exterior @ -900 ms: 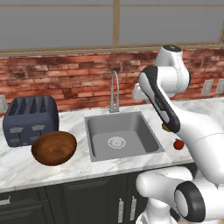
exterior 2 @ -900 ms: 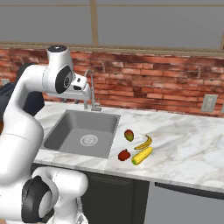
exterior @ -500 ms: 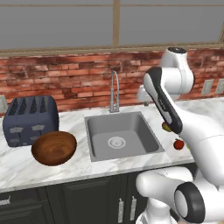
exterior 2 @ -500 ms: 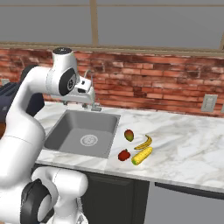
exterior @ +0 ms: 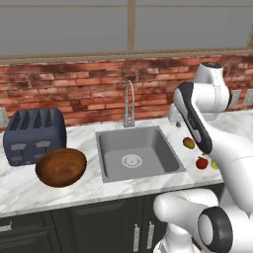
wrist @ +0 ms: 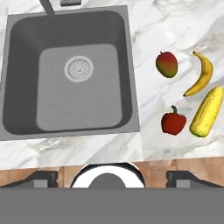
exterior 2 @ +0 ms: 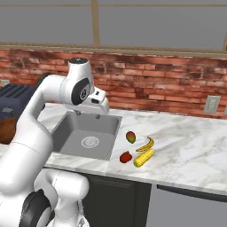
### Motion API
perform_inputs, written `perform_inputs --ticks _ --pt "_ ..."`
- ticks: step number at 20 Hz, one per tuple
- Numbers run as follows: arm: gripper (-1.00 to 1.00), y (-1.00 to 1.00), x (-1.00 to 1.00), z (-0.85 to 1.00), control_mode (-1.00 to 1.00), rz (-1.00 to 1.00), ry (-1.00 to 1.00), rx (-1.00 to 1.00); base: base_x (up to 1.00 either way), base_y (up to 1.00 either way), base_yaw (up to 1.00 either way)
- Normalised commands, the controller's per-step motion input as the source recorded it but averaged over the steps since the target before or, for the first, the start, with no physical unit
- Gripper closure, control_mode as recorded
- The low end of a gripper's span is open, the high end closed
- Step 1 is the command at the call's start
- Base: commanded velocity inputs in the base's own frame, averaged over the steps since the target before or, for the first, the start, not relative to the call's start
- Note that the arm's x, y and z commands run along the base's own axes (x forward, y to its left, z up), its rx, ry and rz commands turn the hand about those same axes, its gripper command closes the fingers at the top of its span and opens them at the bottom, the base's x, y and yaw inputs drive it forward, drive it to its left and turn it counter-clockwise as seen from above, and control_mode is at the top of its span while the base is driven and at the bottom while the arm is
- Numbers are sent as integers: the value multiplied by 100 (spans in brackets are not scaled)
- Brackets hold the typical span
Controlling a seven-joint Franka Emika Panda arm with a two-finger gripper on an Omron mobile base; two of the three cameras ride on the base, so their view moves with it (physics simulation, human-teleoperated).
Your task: There is a mixed pile of frozen fruits and vegetables on the counter. Locate all the frozen vegetables and place the items in a bowl on the counter. Take all the frozen fruits and defrost them in a running sink.
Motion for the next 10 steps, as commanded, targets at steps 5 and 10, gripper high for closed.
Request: perform_inputs --ticks 5,10 --pt "-100 -33 6 -20 -100 -11 7 -2 0 0 0" --pt "-100 -33 4 -27 -100 -11 8 -2 0 0 0"
